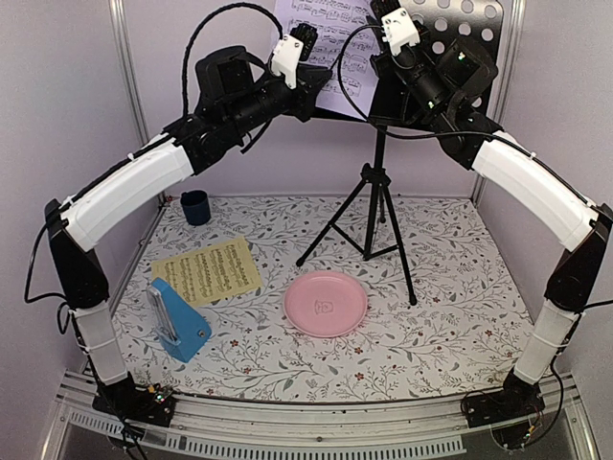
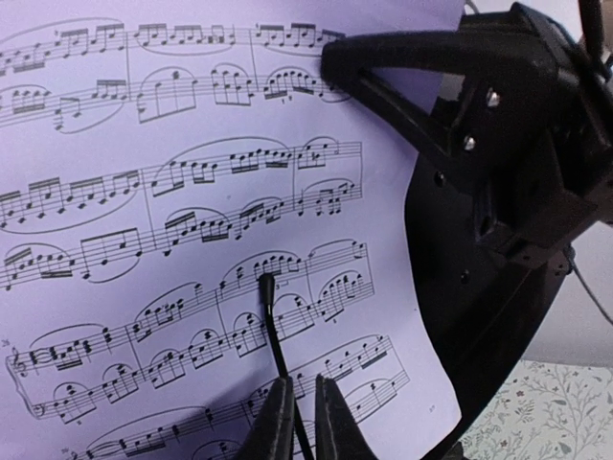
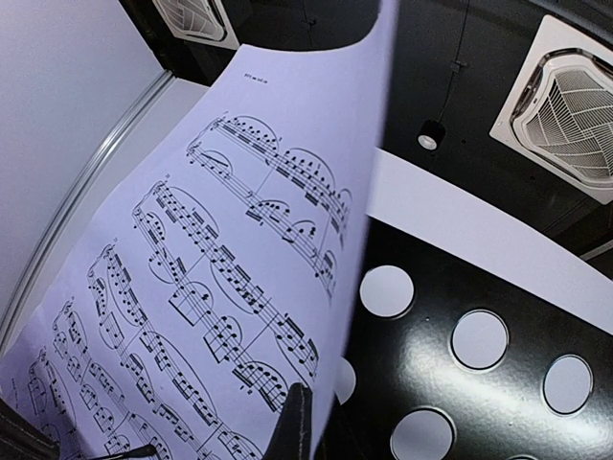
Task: Set up the instrument practice props
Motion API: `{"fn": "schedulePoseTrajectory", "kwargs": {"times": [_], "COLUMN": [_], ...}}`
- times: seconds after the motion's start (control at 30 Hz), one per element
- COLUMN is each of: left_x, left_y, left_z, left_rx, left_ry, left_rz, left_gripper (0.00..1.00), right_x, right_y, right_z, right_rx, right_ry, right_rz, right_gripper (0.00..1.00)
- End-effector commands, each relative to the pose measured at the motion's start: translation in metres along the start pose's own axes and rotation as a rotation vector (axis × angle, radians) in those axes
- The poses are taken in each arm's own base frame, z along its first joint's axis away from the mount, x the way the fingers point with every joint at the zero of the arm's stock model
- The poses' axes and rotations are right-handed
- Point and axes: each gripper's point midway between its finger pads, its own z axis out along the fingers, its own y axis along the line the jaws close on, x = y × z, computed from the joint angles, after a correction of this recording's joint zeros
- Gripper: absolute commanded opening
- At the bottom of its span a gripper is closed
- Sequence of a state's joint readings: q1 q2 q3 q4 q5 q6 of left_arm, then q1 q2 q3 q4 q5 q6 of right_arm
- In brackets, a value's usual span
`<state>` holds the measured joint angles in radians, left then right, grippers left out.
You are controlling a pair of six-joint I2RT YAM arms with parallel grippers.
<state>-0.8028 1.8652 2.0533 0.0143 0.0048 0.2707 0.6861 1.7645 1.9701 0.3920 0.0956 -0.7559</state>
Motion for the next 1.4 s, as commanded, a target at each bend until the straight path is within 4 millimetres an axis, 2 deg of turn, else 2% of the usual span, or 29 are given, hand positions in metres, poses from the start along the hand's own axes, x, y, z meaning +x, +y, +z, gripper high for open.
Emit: {"fn": "schedulePoseTrajectory", "kwargs": {"times": [0.0, 0.13, 0.3, 0.43, 0.63, 0.83, 1.0, 1.2, 1.37], "left_x": [-0.003, -0.004, 0.002, 0.005, -0.003, -0.012, -0.013, 0.000, 0.015], "left_y": [-0.007, -0.003, 0.001, -0.001, -0.006, -0.015, -0.033, -0.058, -0.069], "left_z": [0.007, 0.008, 0.014, 0.017, 0.015, 0.008, 0.006, 0.007, 0.008], "left_rx": [-0.006, -0.036, -0.068, -0.067, -0.062, -0.051, 0.040, 0.157, 0.217], "left_ry": [-0.002, 0.004, 0.030, 0.040, 0.016, -0.035, -0.060, -0.040, 0.005], "left_rz": [0.014, 0.010, 0.015, 0.023, 0.037, 0.050, 0.091, 0.182, 0.263], "left_gripper": [0.08, 0.20, 0.29, 0.23, 0.00, 0.00, 0.00, 0.00, 0.00], "right_x": [-0.017, -0.017, -0.017, -0.017, -0.016, -0.016, -0.014, -0.015, -0.015], "right_y": [-0.020, -0.020, -0.021, -0.020, -0.020, -0.020, -0.019, -0.019, -0.020], "right_z": [-0.001, -0.001, -0.001, -0.001, -0.001, -0.001, 0.000, 0.000, 0.000], "right_rx": [0.043, 0.044, 0.045, 0.044, 0.044, 0.047, 0.047, 0.046, 0.048], "right_ry": [-0.037, -0.036, -0.036, -0.035, -0.033, -0.036, -0.034, -0.040, -0.040], "right_rz": [-0.006, -0.008, -0.006, -0.006, -0.011, -0.015, -0.025, -0.028, -0.030], "right_gripper": [0.00, 0.00, 0.00, 0.00, 0.00, 0.00, 0.00, 0.00, 0.00]}}
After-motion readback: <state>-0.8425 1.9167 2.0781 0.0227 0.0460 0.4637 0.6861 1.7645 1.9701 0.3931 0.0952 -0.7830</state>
